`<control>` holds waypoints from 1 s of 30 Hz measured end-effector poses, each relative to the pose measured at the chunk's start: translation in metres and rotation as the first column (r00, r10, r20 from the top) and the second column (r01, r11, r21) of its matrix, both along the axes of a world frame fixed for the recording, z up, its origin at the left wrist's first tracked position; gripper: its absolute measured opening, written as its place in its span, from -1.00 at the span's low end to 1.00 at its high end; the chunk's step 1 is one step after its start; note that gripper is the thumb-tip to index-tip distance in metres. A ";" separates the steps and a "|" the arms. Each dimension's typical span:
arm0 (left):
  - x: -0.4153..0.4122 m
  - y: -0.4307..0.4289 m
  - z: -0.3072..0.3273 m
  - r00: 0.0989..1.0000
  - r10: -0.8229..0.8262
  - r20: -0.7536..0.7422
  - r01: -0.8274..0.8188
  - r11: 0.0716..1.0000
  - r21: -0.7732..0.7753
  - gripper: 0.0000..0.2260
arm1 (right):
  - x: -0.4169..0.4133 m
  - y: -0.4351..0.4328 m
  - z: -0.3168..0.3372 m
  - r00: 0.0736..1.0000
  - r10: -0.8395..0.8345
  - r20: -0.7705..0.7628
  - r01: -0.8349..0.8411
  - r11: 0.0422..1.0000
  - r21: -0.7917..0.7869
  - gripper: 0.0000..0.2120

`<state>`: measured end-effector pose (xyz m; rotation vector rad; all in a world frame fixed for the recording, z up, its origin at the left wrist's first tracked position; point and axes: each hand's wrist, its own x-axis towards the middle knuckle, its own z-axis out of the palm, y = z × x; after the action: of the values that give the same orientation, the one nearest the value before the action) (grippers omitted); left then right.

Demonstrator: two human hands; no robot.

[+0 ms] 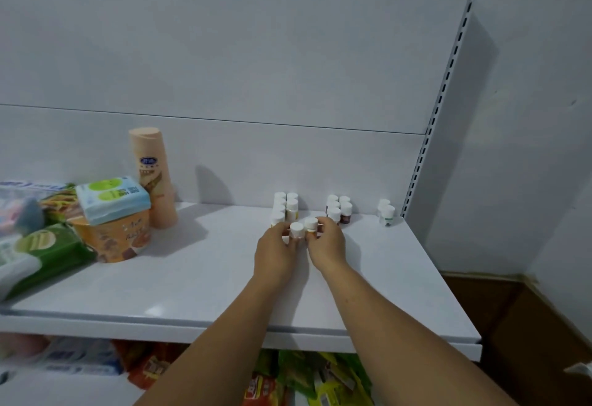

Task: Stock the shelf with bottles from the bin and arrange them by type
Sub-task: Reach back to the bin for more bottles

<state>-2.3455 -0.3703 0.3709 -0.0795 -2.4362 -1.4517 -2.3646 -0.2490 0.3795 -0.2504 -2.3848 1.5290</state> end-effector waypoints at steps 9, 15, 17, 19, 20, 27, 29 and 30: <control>-0.004 0.006 -0.007 0.996 0.088 0.017 -0.087 0.994 -0.065 -0.80 | -0.014 0.006 0.000 0.994 0.108 0.027 -0.108 0.994 0.029 -0.87; -0.004 0.008 -0.009 0.991 0.130 0.023 -0.128 0.988 -0.087 -0.79 | -0.015 0.008 0.000 0.983 0.172 0.057 -0.172 0.985 -0.010 -0.90; -0.004 0.009 -0.008 0.991 0.132 0.024 -0.129 0.989 -0.077 -0.78 | -0.017 0.007 0.000 0.982 0.182 0.055 -0.181 0.983 -0.030 -0.89; -0.004 0.010 -0.008 0.991 0.132 0.025 -0.130 0.989 -0.068 -0.77 | -0.019 0.005 0.002 0.980 0.192 0.055 -0.191 0.981 -0.030 -0.86; -0.003 0.010 -0.007 0.991 0.132 0.027 -0.130 0.990 -0.062 -0.76 | -0.020 0.003 0.003 0.979 0.199 0.052 -0.198 0.980 -0.029 -0.85; 0.001 0.010 -0.003 0.992 0.125 0.027 -0.124 0.991 -0.051 -0.72 | -0.030 -0.010 0.004 0.975 0.221 0.039 -0.221 0.975 0.000 -0.86; 0.000 0.010 -0.004 0.992 0.122 0.030 -0.120 0.992 -0.046 -0.72 | -0.032 -0.011 0.003 0.976 0.217 0.035 -0.217 0.976 0.008 -0.88; 0.000 0.010 -0.004 0.992 0.124 0.032 -0.123 0.991 -0.046 -0.72 | -0.033 -0.012 0.003 0.976 0.216 0.032 -0.217 0.976 0.013 -0.88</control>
<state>-2.3459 -0.3600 0.3673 0.0865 -2.4543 -1.3574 -2.3977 -0.2607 0.3826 -0.0087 -2.5169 1.6065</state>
